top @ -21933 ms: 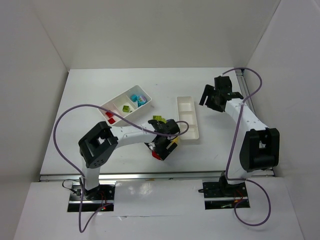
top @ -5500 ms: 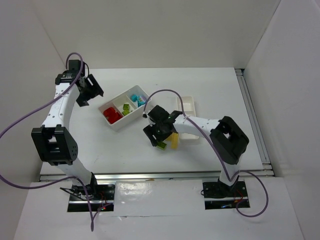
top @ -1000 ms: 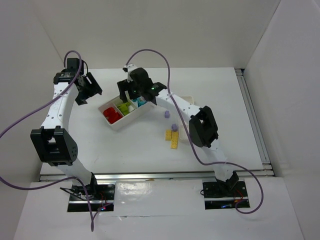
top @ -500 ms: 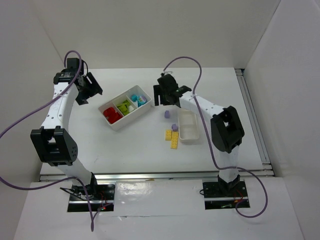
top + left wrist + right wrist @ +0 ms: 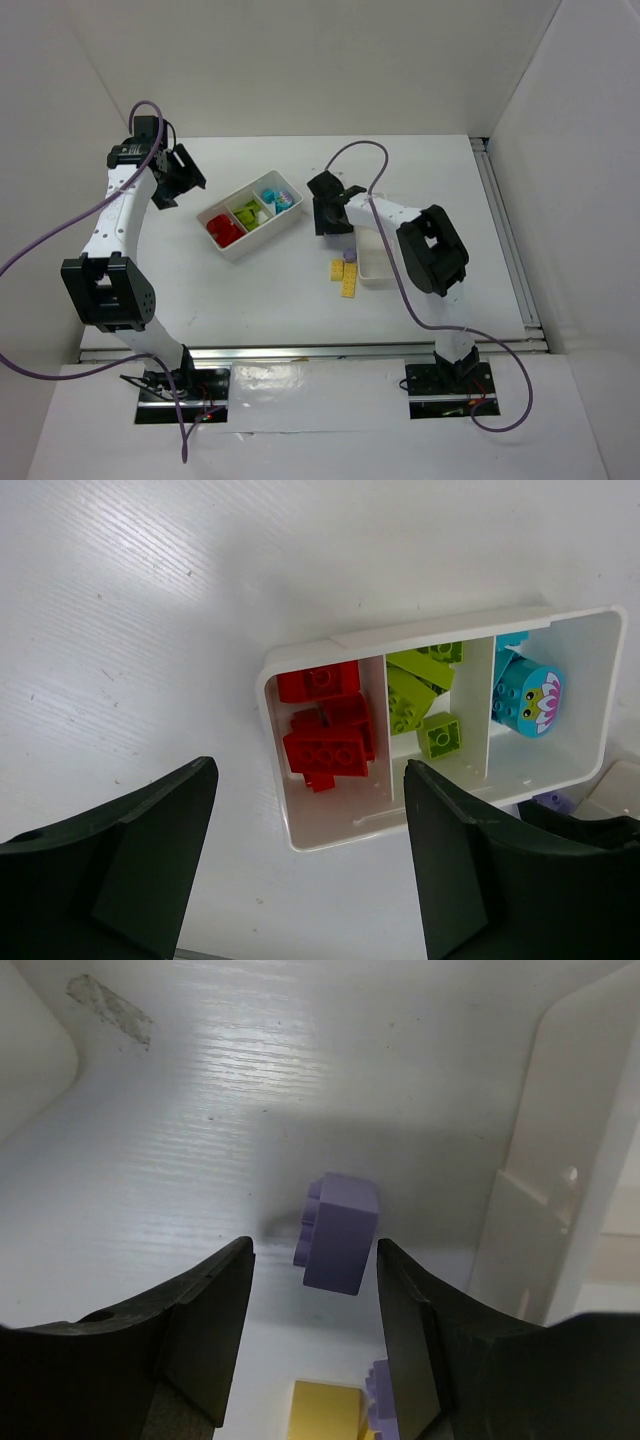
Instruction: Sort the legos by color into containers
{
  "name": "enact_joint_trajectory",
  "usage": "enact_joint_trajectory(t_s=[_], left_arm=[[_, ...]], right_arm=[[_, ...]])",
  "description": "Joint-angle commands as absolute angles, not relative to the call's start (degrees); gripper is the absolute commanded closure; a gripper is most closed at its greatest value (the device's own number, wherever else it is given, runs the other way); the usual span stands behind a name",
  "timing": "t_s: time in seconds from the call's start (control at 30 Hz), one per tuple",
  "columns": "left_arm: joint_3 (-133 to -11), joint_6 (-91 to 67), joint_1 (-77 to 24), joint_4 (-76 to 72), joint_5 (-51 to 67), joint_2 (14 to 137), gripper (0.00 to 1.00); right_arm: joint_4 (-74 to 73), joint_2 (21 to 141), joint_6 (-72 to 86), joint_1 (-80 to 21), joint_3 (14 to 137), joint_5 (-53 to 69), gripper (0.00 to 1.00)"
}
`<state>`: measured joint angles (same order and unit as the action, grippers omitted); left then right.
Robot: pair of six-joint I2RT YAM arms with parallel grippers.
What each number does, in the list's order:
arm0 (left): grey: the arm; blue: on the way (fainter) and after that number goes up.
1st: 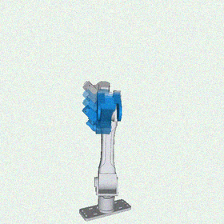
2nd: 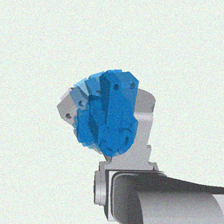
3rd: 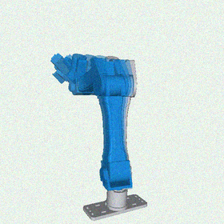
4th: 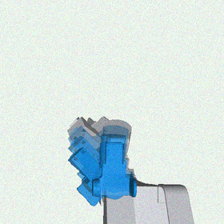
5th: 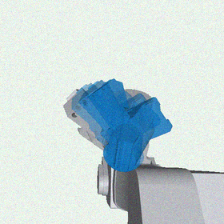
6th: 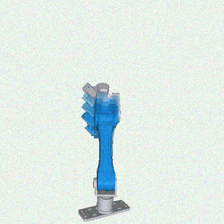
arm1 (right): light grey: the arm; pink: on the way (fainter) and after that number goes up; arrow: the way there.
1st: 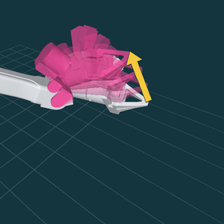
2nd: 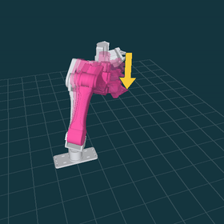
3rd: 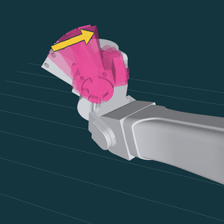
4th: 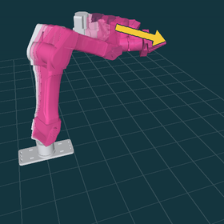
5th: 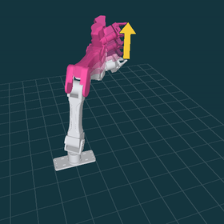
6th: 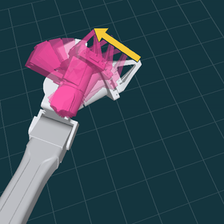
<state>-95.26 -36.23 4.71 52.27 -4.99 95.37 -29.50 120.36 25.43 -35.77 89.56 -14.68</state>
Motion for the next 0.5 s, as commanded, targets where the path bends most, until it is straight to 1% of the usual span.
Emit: enact_joint_trajectory(t_s=[0.0,0.03,0.13,0.17,0.2,0.27,0.37,0.47], left_arm=[[-95.6,-36.0,5.0,51.3,-4.3,95.1,0.15],[-95.6,-36.0,5.0,51.3,-4.3,95.1,0.15],[-95.6,-36.0,5.0,51.3,-4.3,95.1,0.15],[-95.6,-36.0,5.0,51.3,-3.7,95.1,0.15],[-95.6,-36.0,5.0,51.3,-3.7,95.1,0.15],[-95.6,-36.0,5.0,51.3,-3.7,95.1,0.15],[-95.6,-35.5,5.0,50.8,-3.7,95.1,0.15],[-96.1,-35.5,5.0,50.8,-2.6,95.7,0.15]], right_arm=[[-28.5,122.6,26.6,-36.1,90.2,-16.7,0.41],[-27.9,123.3,25.9,-36.1,90.9,-17.4,0.41],[-28.5,125.4,25.3,-36.1,94.7,-18.0,0.54],[-29.1,125.9,25.3,-36.1,96.0,-18.5,0.6],[-29.7,125.9,24.7,-36.1,97.1,-19.2,0.74],[-29.0,123.7,24.0,-36.1,97.7,-19.2,0.81],[-26.7,117.6,22.0,-36.1,94.8,-18.5,0.82],[-26.7,111.5,22.0,-35.5,92.0,-21.1,0.82]])
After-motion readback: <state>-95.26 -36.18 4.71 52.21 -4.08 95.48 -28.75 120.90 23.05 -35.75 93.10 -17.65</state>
